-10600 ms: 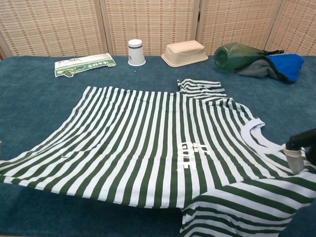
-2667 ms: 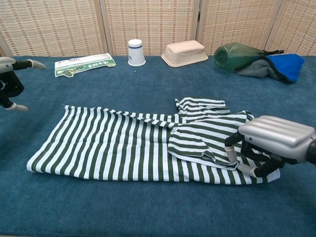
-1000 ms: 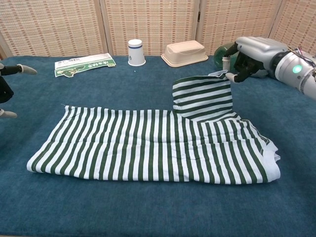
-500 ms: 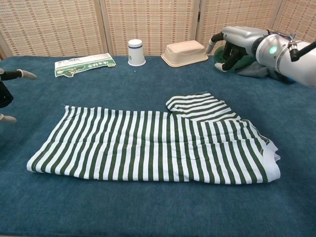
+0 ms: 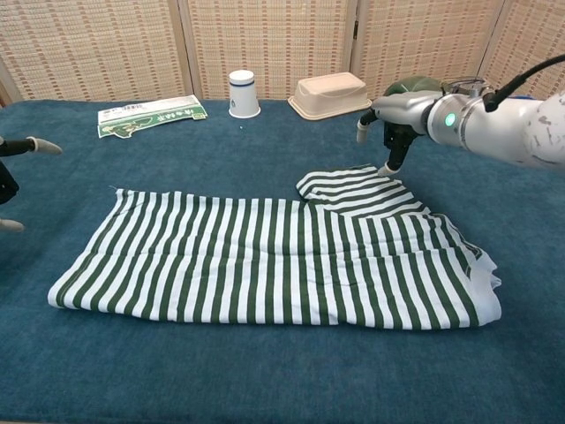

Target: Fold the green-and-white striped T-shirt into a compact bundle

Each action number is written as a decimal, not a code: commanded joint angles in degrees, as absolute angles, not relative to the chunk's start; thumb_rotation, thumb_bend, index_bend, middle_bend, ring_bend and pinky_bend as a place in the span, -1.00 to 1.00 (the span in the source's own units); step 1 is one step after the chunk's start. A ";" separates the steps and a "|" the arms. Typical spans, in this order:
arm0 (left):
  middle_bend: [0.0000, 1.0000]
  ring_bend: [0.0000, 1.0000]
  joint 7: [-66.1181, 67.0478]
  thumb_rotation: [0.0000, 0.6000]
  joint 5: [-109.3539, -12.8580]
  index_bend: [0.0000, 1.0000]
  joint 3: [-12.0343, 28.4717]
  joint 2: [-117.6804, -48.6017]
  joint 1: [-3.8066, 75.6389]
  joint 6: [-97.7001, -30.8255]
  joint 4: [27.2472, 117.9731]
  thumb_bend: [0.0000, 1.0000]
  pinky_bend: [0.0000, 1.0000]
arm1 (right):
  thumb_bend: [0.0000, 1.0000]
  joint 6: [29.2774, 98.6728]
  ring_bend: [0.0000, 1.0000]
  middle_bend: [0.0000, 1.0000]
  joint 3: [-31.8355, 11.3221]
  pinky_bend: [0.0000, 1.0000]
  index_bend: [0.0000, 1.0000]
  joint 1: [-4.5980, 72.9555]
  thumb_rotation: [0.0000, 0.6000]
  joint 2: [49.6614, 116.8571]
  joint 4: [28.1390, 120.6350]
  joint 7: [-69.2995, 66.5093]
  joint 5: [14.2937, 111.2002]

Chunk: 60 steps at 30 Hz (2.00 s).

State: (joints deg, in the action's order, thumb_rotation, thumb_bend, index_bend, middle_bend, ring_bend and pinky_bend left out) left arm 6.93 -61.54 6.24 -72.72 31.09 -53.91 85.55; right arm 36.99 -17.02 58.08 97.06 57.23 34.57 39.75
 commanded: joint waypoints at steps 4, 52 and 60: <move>0.71 0.56 6.51 1.00 -61.50 -1.00 5.93 -72.84 30.71 -53.60 85.10 -0.47 0.94 | -0.47 34.56 1.00 0.81 -14.56 1.00 -0.51 61.81 1.00 98.73 54.32 38.90 32.73; 0.71 0.56 6.03 1.00 -61.54 -1.00 5.69 -73.63 29.94 -52.26 83.96 -0.47 0.94 | -0.12 35.68 1.00 0.86 -9.20 1.00 0.05 61.02 1.00 100.97 49.66 30.46 34.87; 0.71 0.56 6.02 1.00 -61.84 -1.00 5.76 -73.35 29.81 -52.60 84.42 -0.47 0.94 | -0.08 40.48 1.00 0.86 -9.69 1.00 0.10 58.05 1.00 99.04 54.65 25.51 43.06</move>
State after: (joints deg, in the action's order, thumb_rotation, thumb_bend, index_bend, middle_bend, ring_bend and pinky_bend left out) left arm 6.02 -61.83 5.76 -73.36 29.82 -52.59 84.41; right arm 38.80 -9.62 59.18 99.97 52.63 26.96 40.92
